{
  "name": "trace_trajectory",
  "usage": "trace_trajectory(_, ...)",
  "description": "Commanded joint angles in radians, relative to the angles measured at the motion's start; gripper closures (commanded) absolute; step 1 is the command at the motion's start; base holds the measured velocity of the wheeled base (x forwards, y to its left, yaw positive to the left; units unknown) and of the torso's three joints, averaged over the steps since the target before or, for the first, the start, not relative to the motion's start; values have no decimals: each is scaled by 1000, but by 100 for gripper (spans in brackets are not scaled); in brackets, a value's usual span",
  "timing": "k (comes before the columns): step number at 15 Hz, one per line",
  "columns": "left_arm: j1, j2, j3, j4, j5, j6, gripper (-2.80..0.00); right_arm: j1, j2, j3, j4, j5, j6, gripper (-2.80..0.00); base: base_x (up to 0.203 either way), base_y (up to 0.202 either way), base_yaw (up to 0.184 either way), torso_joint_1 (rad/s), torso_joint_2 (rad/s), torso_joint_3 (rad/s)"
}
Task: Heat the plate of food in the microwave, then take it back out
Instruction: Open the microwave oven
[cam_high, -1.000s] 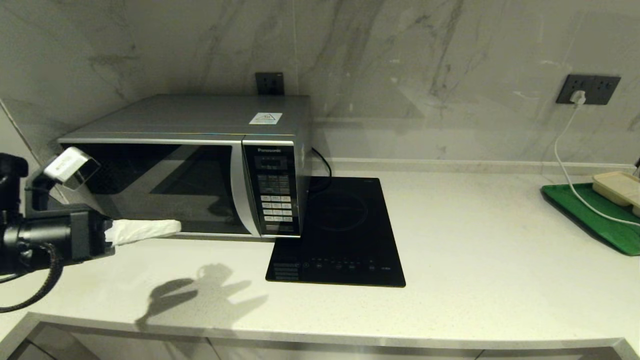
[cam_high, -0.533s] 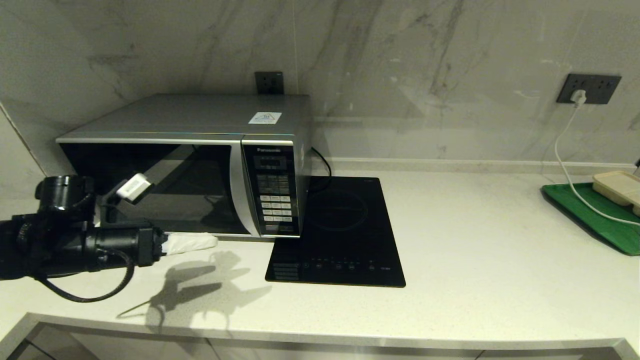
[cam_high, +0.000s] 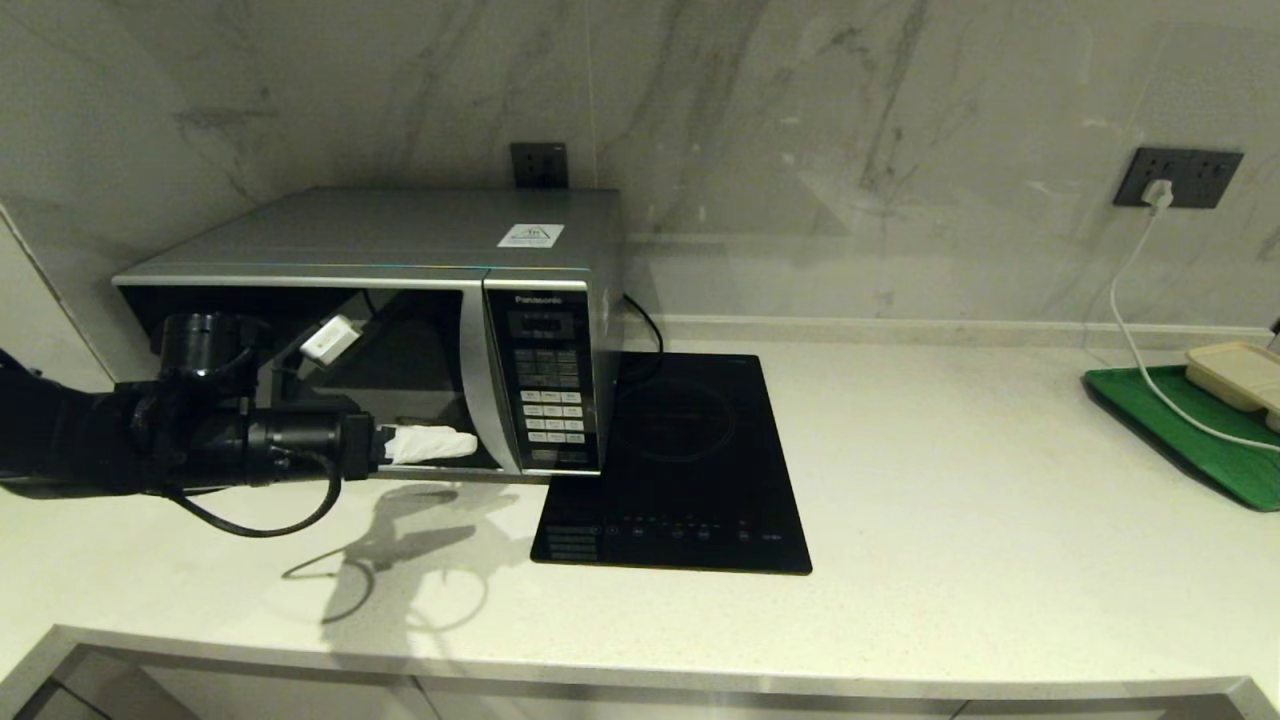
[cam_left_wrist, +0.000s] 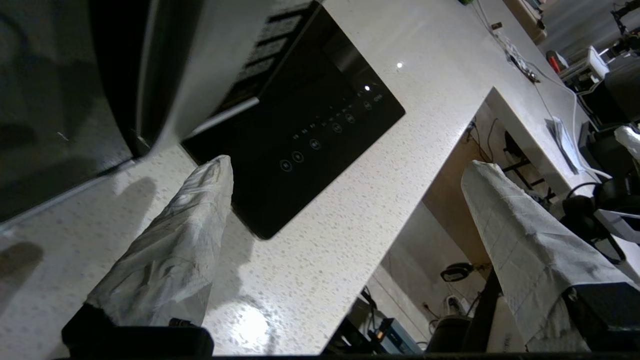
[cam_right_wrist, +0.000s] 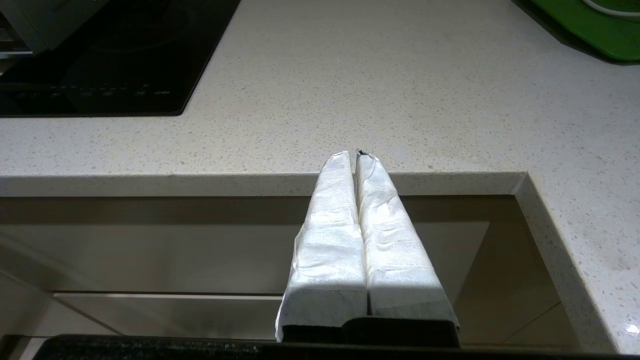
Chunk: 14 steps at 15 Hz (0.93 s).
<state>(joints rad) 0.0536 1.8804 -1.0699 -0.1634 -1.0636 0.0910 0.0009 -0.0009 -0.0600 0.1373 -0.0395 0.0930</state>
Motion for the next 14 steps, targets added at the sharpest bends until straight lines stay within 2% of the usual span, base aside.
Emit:
trace_trajectory(1,14,54,-51,-1,-7,2,-280,1,1,0,1,0,1,0,0,0,0,0,0,0)
trace_trajectory(7,27,135,-146,-2,-9,4,-280,1,1,0,1,0,1,0,0,0,0,0,0,0)
trace_trajectory(14,-13,158,-216,-2,-9,1,-280,1,1,0,1,0,1,0,0,0,0,0,0,0)
